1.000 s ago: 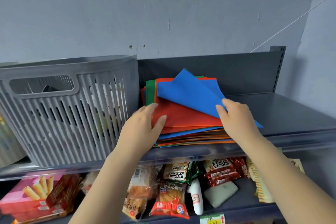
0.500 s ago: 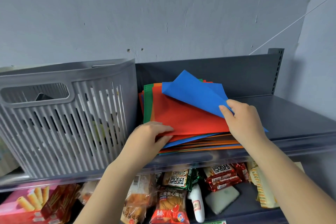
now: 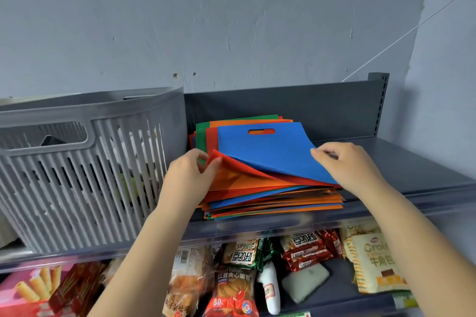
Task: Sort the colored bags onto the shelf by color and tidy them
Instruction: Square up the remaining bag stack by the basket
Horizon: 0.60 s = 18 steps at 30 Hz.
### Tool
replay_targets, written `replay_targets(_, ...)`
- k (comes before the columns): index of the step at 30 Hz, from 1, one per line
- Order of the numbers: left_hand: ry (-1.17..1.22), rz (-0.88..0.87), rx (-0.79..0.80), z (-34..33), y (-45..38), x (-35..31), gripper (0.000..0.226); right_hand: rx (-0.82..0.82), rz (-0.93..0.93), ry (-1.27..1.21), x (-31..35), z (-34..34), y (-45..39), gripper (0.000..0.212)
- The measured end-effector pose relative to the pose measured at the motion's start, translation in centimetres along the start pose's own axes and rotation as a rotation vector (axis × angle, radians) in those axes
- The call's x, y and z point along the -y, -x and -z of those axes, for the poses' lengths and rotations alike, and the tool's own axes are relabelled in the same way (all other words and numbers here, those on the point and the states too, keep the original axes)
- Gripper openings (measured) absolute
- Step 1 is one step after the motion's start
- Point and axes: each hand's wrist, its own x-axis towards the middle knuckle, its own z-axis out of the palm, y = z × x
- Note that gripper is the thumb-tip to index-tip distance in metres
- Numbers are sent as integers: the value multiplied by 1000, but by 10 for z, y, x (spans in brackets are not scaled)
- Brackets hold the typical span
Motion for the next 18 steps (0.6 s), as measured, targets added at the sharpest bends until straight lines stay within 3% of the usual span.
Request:
replay_targets(6, 387, 237, 123, -1, -7, -13, 57, 172, -313, 75, -26, -2, -20, 49)
replay_targets(11, 405, 463, 325, 5, -11, -21, 47, 169, -462, -216, -33, 1, -20, 46)
replay_targets(14, 248, 437, 320, 3, -6, -25, 13, 121, -490, -303, -31, 8, -17, 40)
replay_targets(17, 162, 326, 275, -1, 1, -25, 4, 88, -479, -328, -35, 12, -12, 39)
replay_targets(18, 150, 290, 259, -3, 5, -22, 16, 83, -475, -336, -37, 13, -9, 39)
